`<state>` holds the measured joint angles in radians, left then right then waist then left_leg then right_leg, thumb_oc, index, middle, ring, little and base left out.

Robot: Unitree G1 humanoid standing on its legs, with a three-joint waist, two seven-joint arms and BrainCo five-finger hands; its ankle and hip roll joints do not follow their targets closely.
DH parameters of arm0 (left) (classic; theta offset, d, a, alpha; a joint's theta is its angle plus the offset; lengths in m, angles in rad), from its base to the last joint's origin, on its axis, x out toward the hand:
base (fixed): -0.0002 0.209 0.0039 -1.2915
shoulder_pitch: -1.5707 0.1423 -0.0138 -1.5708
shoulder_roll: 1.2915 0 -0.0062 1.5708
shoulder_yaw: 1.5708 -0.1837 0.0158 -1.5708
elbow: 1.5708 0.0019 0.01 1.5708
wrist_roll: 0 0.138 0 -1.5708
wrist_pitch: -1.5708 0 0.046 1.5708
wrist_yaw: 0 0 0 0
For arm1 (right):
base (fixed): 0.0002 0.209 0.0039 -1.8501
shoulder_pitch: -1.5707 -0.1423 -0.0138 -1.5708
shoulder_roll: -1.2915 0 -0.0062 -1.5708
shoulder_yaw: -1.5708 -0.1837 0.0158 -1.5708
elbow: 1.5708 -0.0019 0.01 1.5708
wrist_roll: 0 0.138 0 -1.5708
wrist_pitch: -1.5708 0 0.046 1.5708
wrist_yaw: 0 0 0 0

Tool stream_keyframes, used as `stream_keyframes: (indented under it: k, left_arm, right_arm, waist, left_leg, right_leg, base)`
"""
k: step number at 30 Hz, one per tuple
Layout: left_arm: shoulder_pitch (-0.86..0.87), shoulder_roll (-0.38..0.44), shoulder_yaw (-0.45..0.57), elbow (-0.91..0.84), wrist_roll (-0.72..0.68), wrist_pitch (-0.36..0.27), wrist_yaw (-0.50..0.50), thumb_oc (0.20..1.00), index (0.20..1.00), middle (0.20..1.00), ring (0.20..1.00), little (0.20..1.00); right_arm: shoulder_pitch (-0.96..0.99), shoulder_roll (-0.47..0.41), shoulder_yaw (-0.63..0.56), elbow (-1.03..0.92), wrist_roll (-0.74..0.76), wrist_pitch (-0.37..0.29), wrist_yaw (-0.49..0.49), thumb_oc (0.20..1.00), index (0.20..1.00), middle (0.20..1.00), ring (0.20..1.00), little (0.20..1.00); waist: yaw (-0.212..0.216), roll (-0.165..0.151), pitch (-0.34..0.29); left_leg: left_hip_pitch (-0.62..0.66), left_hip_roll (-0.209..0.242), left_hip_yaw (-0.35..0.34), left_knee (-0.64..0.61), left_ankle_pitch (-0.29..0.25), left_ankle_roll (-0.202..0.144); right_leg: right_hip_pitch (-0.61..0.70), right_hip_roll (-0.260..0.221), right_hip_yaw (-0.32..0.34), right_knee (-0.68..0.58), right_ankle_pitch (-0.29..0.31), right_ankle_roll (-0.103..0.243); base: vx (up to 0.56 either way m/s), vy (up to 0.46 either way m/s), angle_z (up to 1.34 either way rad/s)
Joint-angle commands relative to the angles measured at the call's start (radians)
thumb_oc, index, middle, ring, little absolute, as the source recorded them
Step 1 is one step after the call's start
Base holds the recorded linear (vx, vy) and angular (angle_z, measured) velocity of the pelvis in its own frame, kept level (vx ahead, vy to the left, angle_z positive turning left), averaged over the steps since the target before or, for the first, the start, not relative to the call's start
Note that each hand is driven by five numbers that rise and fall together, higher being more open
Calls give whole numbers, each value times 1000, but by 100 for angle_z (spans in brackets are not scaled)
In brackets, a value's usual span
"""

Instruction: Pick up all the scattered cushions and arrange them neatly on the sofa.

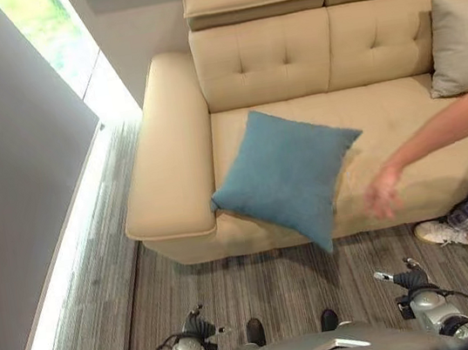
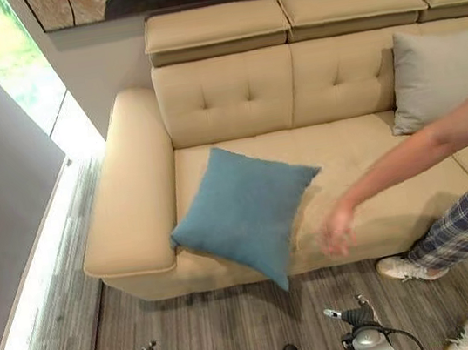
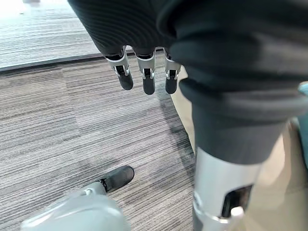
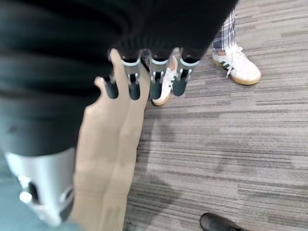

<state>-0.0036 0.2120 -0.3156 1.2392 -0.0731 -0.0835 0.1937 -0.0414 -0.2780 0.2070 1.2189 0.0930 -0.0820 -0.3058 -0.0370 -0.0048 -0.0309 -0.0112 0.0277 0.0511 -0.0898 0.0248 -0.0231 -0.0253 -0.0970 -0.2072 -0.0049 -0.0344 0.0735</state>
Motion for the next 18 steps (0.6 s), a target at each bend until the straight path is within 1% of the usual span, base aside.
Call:
stream_keyframes:
  k: [1,2,3,4,5,6,7,9,10,11,13,14,15,16,17,18]
  left_arm:
    - [-119,19,13,0,46,-15,-13,1000,1000,1000,1000,1000]
    - [-119,23,10,-4,48,-16,-16,1000,1000,1000,1000,1000]
    - [-119,23,10,-4,48,-16,-16,1000,1000,1000,1000,1000]
    - [-123,26,11,-9,45,-20,-17,1000,1000,1000,1000,1000]
    - [-123,25,11,-11,43,-23,-17,1000,1000,1000,1000,1000]
    - [-123,25,6,-17,37,-24,-19,1000,1000,1000,1000,1000]
    - [-121,24,7,-20,32,-24,-20,1000,1000,1000,1000,1000]
    - [-124,25,6,-27,26,-25,-22,1000,1000,1000,1000,1000]
    - [-126,21,6,-27,24,-30,-25,1000,1000,1000,1000,1000]
    - [-121,19,10,-28,23,-29,-27,1000,1000,1000,1000,1000]
    - [-122,15,8,-27,20,-31,-31,1000,1000,1000,1000,1000]
    - [-126,13,6,-29,22,-30,-33,1000,1000,1000,1000,1000]
    - [-128,8,2,-35,19,-28,-38,1000,1000,1000,1000,1000]
    - [-128,8,2,-35,19,-28,-38,1000,1000,1000,1000,1000]
    - [-134,3,1,-39,7,-26,-38,1000,1000,1000,1000,1000]
    - [-135,2,1,-40,1,-26,-38,1000,1000,1000,1000,1000]
  right_arm:
    - [-76,7,1,0,-31,0,13,1000,1000,1000,1000,1000]
    - [-78,5,4,-3,-31,2,16,1000,1000,1000,1000,1000]
    - [-78,5,4,-3,-31,2,16,1000,1000,1000,1000,1000]
    - [-82,5,9,-6,-32,-2,13,1000,1000,1000,1000,1000]
    - [-84,7,13,-7,-35,-4,13,1000,1000,1000,1000,1000]
    - [-86,5,20,-6,-34,-4,13,1000,1000,1000,1000,1000]
    - [-84,3,24,-5,-38,-4,12,1000,1000,1000,1000,1000]
    - [-87,-5,32,-16,-50,-1,11,1000,1000,1000,1000,1000]
    - [-83,-13,29,-25,-51,-5,9,1000,1000,1000,1000,1000]
    - [-75,-15,25,-21,-51,-5,11,1000,1000,1000,1000,1000]
    - [-69,-16,23,-24,-47,-10,11,1000,1000,1000,1000,1000]
    - [-63,-17,14,-30,-39,-16,11,1000,1000,1000,1000,1000]
    - [-52,-18,10,-34,-24,-19,13,1000,1000,1000,1000,1000]
    - [-52,-18,10,-34,-24,-19,13,1000,1000,1000,1000,1000]
    - [-54,-23,13,-33,-17,-23,11,1000,1000,1000,1000,1000]
    - [-54,-24,14,-33,-12,-22,13,1000,1000,1000,1000,1000]
  waist:
    - [3,-36,98]
    - [-2,-26,110]
    - [0,-27,109]
    - [0,-17,123]
    - [2,-15,127]
    - [-2,-19,123]
    - [-1,-23,121]
    - [3,-28,125]
    - [-6,-35,125]
    - [-4,-40,118]
    - [-9,-45,110]
    - [-15,-49,110]
    - [-17,-54,114]
    - [-18,-53,114]
    - [-17,-65,124]
    - [-18,-66,126]
  left_leg:
    - [-42,-43,8,56,-67,8]
    - [-40,-44,2,58,-68,21]
    - [-41,-44,3,58,-68,21]
    - [-33,-45,2,56,-72,29]
    - [-27,-45,6,54,-75,30]
    - [-17,-52,2,51,-78,30]
    - [-14,-58,1,54,-83,30]
    - [-15,-62,3,64,-89,29]
    - [-7,-62,-7,82,-103,22]
    - [-9,-64,-9,87,-104,18]
    - [-7,-56,-9,101,-113,1]
    - [-15,-47,-7,132,-122,-13]
    - [-36,-36,1,186,-130,-28]
    - [-38,-36,0,189,-132,-29]
    - [-89,-32,1,281,-136,-42]
    - [-110,-28,2,312,-136,-44]
  right_leg:
    - [-75,-55,58,141,25,97]
    - [-117,-49,84,222,22,96]
    - [-119,-50,85,225,21,96]
    - [-150,-41,84,279,10,91]
    - [-166,-38,74,294,9,89]
    - [-170,-10,69,260,-1,79]
    - [-168,3,67,230,3,78]
    - [-177,9,35,173,18,73]
    - [-151,26,55,134,11,72]
    - [-140,28,59,117,17,69]
    - [-104,30,44,84,12,59]
    - [-87,34,45,69,9,53]
    - [-60,38,30,41,6,42]
    - [-59,38,29,39,6,42]
    - [-41,37,31,22,3,27]
    - [-36,38,31,18,0,22]
  base:
    - [-4,141,-9]
    - [-3,101,-18]
    - [7,125,-35]
    - [20,81,-26]
    - [81,62,-40]
    - [107,-14,-27]
    - [103,-62,-28]
    - [79,-119,-1]
    - [125,-197,8]
    - [150,-228,17]
    - [105,-185,18]
    - [98,-241,24]
    - [60,-181,48]
    - [31,-196,70]
    - [4,-116,75]
    - [12,-129,56]
